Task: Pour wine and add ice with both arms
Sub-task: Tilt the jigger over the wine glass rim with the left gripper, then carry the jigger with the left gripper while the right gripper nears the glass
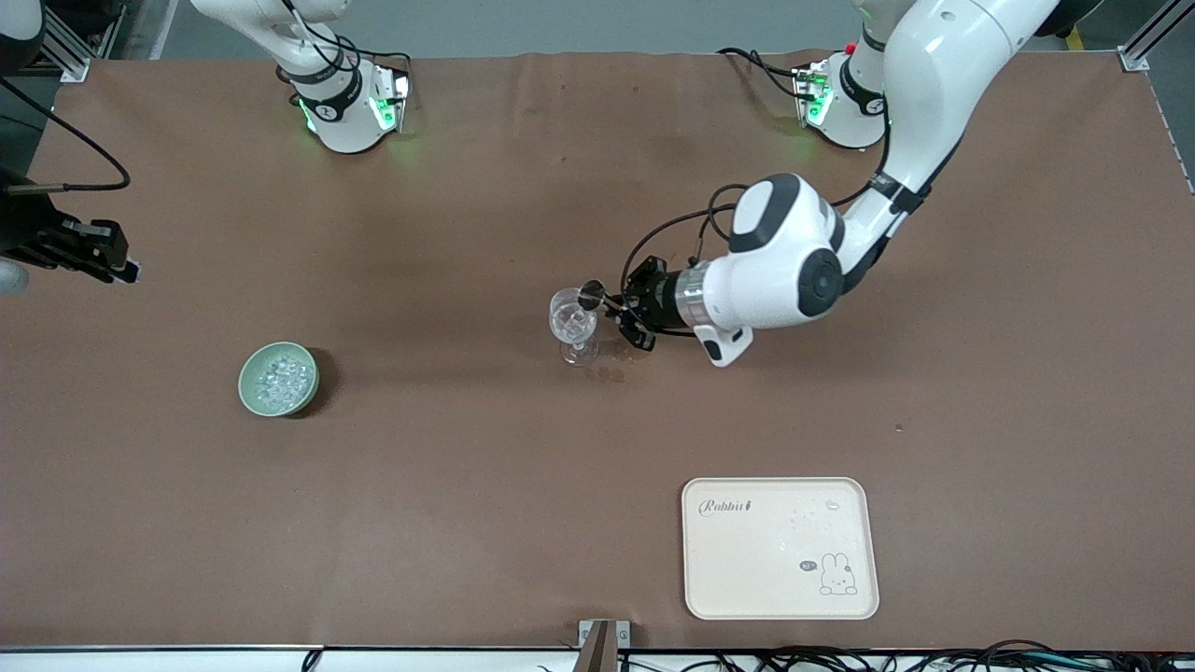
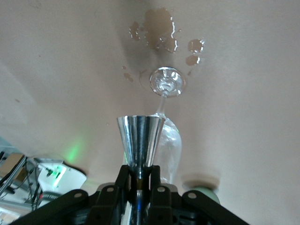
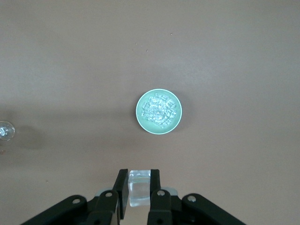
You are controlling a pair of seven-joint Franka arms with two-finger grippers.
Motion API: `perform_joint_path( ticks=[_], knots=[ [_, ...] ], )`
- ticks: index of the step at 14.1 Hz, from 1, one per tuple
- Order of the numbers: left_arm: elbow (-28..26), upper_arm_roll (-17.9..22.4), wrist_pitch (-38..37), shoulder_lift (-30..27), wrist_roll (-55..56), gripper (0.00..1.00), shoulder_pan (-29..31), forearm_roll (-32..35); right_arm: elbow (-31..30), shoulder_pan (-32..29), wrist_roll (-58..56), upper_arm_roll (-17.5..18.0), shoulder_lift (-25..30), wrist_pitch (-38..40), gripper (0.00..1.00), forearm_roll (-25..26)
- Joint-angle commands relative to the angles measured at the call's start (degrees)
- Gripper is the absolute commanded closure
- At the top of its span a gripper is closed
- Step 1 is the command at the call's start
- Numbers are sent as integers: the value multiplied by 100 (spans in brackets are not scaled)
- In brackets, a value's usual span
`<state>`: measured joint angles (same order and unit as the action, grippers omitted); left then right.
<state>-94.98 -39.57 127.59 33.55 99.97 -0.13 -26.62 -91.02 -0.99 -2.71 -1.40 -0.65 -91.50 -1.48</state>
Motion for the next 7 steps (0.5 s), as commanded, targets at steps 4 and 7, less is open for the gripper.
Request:
perform_joint_path(
  ticks=[4, 7],
  knots=[
    [611, -34, -296, 353, -1144, 99, 662, -1002, -73, 81, 96, 43, 74, -26, 95, -2],
    [1173, -34, -296, 836, -1479, 99, 970, -1064, -73, 449, 612, 52, 74, -96, 96, 7]
  ],
)
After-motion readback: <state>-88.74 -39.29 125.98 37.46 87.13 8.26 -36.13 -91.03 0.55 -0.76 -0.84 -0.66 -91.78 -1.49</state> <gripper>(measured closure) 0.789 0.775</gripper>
